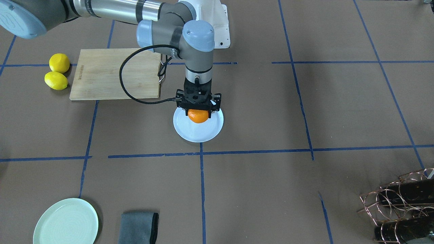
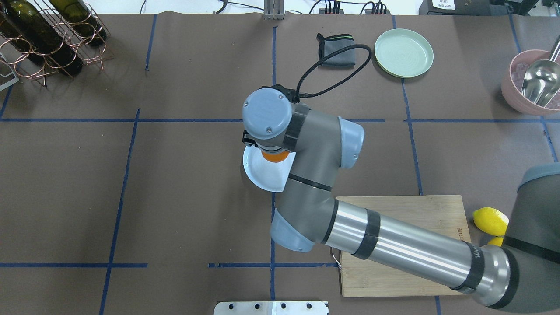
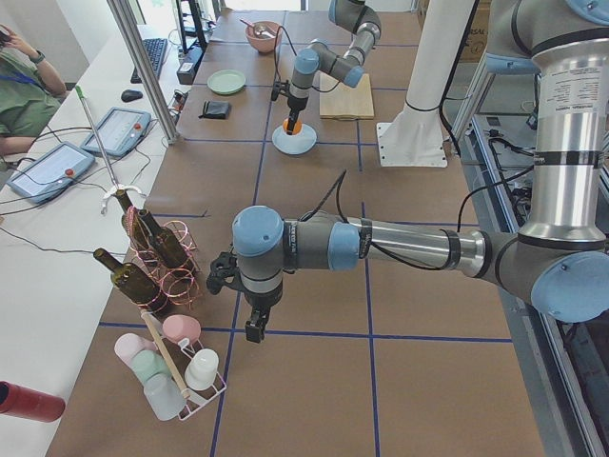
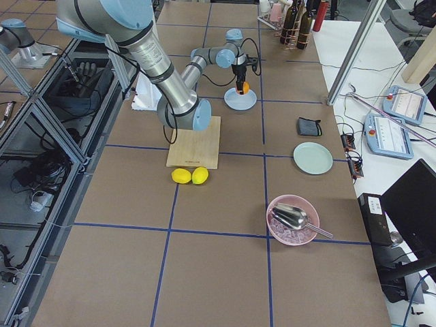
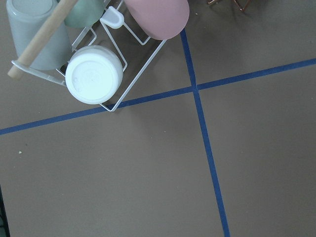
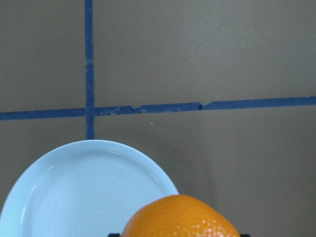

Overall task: Pick orange to plate
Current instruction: 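Carry the orange with the right gripper over the light blue plate, then lower the orange onto the plate and open the right gripper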

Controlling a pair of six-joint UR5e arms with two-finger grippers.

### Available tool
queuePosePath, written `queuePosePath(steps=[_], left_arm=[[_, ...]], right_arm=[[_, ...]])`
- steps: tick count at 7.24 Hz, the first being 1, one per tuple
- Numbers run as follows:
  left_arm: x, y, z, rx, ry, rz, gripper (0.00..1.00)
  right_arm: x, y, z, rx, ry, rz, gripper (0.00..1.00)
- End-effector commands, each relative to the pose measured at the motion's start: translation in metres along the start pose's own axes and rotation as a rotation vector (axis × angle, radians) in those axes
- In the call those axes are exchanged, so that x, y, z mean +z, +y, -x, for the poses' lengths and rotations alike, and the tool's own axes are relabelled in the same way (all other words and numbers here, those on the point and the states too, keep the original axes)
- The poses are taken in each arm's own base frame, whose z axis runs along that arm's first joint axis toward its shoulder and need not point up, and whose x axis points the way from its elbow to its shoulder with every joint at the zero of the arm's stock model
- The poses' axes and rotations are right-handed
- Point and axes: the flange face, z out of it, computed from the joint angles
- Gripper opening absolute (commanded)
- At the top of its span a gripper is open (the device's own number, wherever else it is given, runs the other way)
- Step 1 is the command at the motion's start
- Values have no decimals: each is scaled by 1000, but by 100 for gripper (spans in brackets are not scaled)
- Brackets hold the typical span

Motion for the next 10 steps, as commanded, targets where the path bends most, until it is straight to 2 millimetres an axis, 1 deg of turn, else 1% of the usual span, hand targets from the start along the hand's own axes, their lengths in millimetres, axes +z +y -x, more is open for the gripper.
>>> queuePosePath(steps=[1,2,4,5,6,7,8,9,10], left_arm=[[-1,0,-1,1,-1,-2,100],[-1,0,-1,2,0,-1,100],[-1,0,-1,3,0,-1,100],[0,0,-1,2,0,0,100],[-1,0,-1,4,0,-1,100],[-1,0,-1,3,0,-1,100],[-1,0,-1,3,-1,-2,100],[-1,-1,-2,4,-1,-2,100],[0,0,-1,2,0,0,100]], right_arm=[[22,11,4,-14,49,-4,1],[34,12,-9,-28,85,3,1],[40,10,-14,-61,123,-11,1],[33,10,-7,-62,106,-10,19],[30,13,-4,-60,99,-15,96],[27,12,-2,-57,94,-18,100],[24,13,-1,-62,86,-18,100],[15,10,0,-63,69,-18,100],[4,-6,-5,-75,56,-25,100]])
